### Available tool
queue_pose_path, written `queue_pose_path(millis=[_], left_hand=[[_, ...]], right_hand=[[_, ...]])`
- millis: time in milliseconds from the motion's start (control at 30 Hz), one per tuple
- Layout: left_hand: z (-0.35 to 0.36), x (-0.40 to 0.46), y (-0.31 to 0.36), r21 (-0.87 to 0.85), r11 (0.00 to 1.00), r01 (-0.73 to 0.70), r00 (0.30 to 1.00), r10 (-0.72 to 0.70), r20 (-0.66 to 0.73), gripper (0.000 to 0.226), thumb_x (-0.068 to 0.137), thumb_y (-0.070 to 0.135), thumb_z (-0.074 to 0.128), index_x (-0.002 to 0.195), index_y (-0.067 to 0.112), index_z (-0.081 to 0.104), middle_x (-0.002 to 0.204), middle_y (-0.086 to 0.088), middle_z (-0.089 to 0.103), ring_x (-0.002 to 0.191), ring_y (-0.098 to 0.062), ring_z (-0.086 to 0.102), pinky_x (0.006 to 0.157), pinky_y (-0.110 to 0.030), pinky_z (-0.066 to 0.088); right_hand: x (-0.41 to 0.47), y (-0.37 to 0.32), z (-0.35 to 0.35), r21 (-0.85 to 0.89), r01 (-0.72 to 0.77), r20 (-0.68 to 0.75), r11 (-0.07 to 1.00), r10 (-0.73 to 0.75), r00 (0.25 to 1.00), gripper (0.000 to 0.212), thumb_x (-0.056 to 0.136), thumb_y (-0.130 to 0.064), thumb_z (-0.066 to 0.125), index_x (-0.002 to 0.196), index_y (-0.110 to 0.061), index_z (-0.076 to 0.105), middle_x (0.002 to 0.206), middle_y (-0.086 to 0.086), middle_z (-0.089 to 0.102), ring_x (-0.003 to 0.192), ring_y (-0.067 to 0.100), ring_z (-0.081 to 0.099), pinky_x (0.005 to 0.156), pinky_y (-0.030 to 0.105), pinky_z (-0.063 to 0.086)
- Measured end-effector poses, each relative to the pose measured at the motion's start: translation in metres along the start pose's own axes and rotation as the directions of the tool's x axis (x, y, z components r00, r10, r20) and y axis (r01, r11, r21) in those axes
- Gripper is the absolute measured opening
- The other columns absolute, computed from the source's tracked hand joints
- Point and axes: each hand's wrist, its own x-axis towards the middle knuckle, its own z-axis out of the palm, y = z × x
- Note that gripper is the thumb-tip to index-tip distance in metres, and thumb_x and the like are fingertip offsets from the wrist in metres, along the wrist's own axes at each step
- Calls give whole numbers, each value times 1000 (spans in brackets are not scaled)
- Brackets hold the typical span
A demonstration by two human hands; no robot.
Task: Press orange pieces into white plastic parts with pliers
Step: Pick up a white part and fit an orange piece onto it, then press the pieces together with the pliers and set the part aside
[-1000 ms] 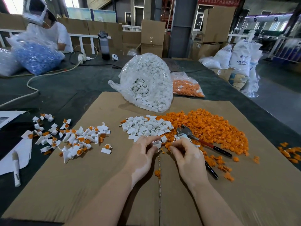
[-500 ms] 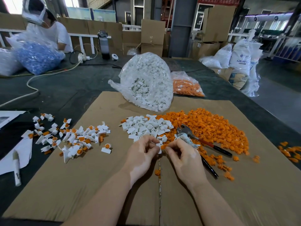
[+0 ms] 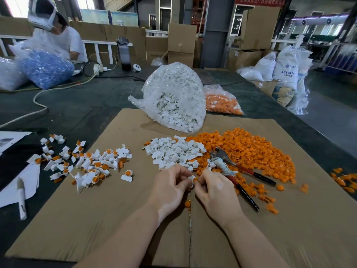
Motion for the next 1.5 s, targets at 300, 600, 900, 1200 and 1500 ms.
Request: queue_pose_path(millis=[300,600,900,1200,1500], left_hand=[[-5,4,1,-228,971,71,997,-79,-24,10,89,1,57,94,7,63,78,-18,64,65,-13,64,62,-16,49],[-4,5,-1,-185,981,58,998,-60,-5,12,88,4,58,91,14,64,75,-9,63,83,-30,64,79,-36,50],[-3,4,0,-192,980,57,998,-58,2,7,84,10,66,91,11,64,76,-13,64,70,-17,59,66,-23,46],[-4,9,0,-255,964,80,995,-92,-36,10,83,7,67,91,8,62,80,-23,61,75,-31,61,65,-24,48],[-4,12,2,-308,946,96,992,-118,-53,12,83,9,67,93,6,61,85,-24,67,72,-23,66,57,-14,49]], right_hand=[[1,1,-5,173,-52,-24,983,57,998,9,80,-16,73,85,-13,66,75,-10,58,72,5,52,64,15,42],[2,2,-6,190,0,-6,982,1,1000,28,80,-11,73,106,-21,70,82,-6,60,79,6,53,74,19,47],[1,2,-5,164,14,1,986,-15,1000,23,81,-10,71,102,-17,71,86,-7,61,84,5,54,77,16,45],[10,12,-21,-155,-364,-163,918,340,926,35,91,-24,57,124,-14,57,121,4,59,116,19,49,100,36,31],[36,33,-44,-563,-553,218,614,756,617,46,84,-40,48,124,-19,44,139,10,32,130,30,26,109,52,15]])
